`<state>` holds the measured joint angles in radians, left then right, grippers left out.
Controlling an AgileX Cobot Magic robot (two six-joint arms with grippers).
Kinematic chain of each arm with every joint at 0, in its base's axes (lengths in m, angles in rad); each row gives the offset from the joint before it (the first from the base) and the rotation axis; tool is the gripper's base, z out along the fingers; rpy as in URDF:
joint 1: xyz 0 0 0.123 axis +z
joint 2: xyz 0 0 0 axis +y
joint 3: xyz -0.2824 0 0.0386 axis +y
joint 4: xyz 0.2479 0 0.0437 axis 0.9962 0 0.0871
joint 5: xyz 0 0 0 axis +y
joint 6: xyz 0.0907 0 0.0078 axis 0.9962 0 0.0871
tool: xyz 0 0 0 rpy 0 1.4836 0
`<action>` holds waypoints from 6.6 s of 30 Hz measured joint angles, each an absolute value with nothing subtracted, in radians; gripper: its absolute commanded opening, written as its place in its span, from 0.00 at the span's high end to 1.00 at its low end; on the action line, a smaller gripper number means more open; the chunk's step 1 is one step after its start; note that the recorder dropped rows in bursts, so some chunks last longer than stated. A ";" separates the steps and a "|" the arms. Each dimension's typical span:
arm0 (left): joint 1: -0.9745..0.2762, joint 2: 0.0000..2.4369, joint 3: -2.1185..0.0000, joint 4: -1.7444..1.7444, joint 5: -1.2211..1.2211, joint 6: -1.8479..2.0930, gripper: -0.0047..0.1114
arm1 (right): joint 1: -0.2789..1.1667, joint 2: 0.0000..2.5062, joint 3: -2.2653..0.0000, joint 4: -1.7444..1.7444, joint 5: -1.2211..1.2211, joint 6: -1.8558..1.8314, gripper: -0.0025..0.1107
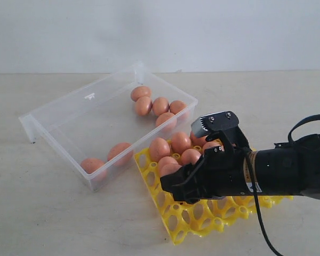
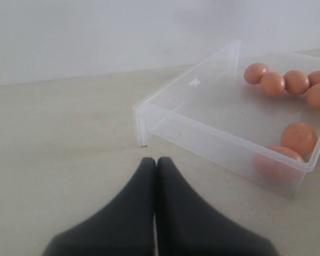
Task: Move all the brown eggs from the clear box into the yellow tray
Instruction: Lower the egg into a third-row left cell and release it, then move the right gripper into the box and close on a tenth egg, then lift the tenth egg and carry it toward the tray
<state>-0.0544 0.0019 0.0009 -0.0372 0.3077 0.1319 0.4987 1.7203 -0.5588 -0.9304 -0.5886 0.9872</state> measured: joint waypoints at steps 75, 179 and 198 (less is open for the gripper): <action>-0.054 0.002 0.001 -0.037 0.308 0.132 1.00 | 0.535 2.397 -2.131 0.105 0.900 0.120 0.41; -0.054 0.002 0.001 -0.037 0.308 0.132 1.00 | 0.038 1.652 -0.587 -1.542 -1.118 1.319 0.98; -0.054 0.002 0.001 -0.037 0.308 0.132 1.00 | 0.208 1.652 -0.540 -1.297 -0.720 1.036 0.98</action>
